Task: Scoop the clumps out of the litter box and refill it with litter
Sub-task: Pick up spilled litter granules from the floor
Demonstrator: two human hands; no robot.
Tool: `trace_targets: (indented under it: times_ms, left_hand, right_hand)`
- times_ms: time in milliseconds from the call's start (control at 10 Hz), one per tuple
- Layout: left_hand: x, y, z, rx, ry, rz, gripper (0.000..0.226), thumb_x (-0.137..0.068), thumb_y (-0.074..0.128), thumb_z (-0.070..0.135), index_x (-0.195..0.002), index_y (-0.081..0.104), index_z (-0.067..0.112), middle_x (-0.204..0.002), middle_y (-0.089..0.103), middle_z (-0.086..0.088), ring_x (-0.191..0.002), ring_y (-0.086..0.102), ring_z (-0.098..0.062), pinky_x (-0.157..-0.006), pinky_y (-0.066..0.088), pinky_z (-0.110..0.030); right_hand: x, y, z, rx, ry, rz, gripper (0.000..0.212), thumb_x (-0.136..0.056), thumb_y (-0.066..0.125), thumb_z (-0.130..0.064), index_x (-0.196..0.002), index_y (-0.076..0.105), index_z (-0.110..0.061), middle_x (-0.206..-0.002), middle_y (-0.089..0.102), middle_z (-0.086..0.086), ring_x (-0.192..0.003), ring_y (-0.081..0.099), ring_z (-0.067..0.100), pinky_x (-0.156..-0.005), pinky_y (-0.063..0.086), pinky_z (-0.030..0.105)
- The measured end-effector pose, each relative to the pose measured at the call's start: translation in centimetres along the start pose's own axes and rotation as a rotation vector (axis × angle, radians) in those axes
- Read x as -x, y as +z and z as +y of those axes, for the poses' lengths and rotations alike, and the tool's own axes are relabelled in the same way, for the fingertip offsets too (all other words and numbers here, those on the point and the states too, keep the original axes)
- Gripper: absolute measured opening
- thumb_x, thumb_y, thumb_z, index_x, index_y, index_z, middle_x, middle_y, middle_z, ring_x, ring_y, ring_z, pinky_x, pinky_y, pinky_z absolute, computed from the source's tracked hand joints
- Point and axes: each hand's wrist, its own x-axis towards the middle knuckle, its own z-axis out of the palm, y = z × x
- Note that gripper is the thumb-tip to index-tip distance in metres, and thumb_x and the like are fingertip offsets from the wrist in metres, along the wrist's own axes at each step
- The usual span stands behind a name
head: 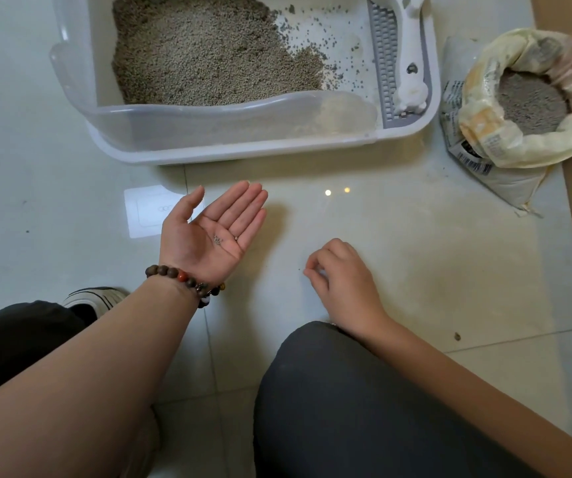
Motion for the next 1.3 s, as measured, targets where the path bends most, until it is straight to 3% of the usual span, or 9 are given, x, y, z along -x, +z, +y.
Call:
trace_targets:
  times_ms: [500,600,700,800,1000,1200,1300]
  left_hand:
    - [-0.1,-0.9,0.7,0.05,-0.018,-0.006,0.05,-0.093,0.042,0.033,-0.101,0.071,-0.007,-0.12,0.065,-0.02,-0.11,0.064,-0.031,-0.095,0.049,-0.045]
    - [-0.1,-1.1,0.7,0.05,-0.02,-0.007,0.05,-0.093,0.042,0.033,-0.1,0.071,-0.007,-0.119,0.065,-0.02,-0.11,0.064,-0.031,-0.096,0.049,-0.045]
    - [0.0,-1.2,0.7,0.051,-0.021,-0.002,0.05,-0.093,0.042,0.033,-0.1,0.071,-0.007,-0.119,0.065,-0.021,-0.11,0.064,-0.031,-0.095,0.049,-0.045]
    - [0.0,-1.3,0.7,0.056,-0.018,-0.001,0.05,-0.093,0.042,0.033,-0.1,0.071,-0.007,-0.119,0.065,-0.021,-0.11,0.064,-0.031,-0.096,0.049,-0.045]
    - [-0.2,-0.2,-0.5,0.073,-0.052,-0.034,0.05,-0.092,0.042,0.033,-0.103,0.07,-0.007,-0.12,0.064,-0.022,-0.109,0.064,-0.032,-0.094,0.051,-0.044]
    - [0.0,2.2,-1.4,0.039,-0.077,-0.117,0.052,-0.084,0.045,0.035,-0.105,0.07,-0.004,-0.12,0.064,-0.02,-0.109,0.065,-0.029,-0.102,0.042,-0.04]
    - [0.6,3.4,-0.8,0.057,-0.056,-0.116,0.051,-0.084,0.045,0.033,-0.105,0.069,-0.006,-0.119,0.065,-0.022,-0.107,0.066,-0.03,-0.097,0.05,-0.041]
  right_hand:
    - [-1.2,1.8,-0.2,0.173,-0.102,-0.033,0.007,-0.074,0.07,-0.006,-0.074,0.063,-0.008,-0.076,0.055,0.007,-0.07,0.055,0.029,-0.068,0.049,0.036]
    - [-1.2,2.1,-0.5,0.226,-0.121,-0.017,0.005,-0.076,0.061,-0.009,-0.071,0.061,-0.007,-0.073,0.053,0.008,-0.067,0.054,0.03,-0.066,0.05,0.037]
    - [-1.2,2.4,-0.7,0.256,-0.108,-0.011,0.018,-0.078,0.046,-0.013,-0.067,0.058,-0.007,-0.07,0.051,0.008,-0.064,0.052,0.029,-0.062,0.05,0.038]
    - [-1.3,1.9,-1.6,0.192,-0.104,0.013,0.023,-0.079,0.04,-0.017,-0.068,0.058,-0.006,-0.071,0.052,0.009,-0.065,0.052,0.029,-0.062,0.05,0.039]
    - [-2.6,-1.8,-8.4,-0.16,-0.181,0.187,0.019,-0.087,0.053,-0.022,-0.078,0.059,-0.006,-0.083,0.054,0.008,-0.082,0.05,0.021,-0.072,0.038,0.026]
    - [-3.4,-1.7,-10.1,-0.097,-0.233,0.217,0.018,-0.082,0.053,-0.018,-0.08,0.064,-0.004,-0.083,0.056,0.011,-0.085,0.049,0.023,-0.077,0.047,0.037]
    - [-3.2,-3.6,-10.3,-0.14,-0.239,0.205,0.014,-0.083,0.056,-0.016,-0.085,0.066,-0.007,-0.086,0.057,0.006,-0.087,0.049,0.018,-0.076,0.046,0.031]
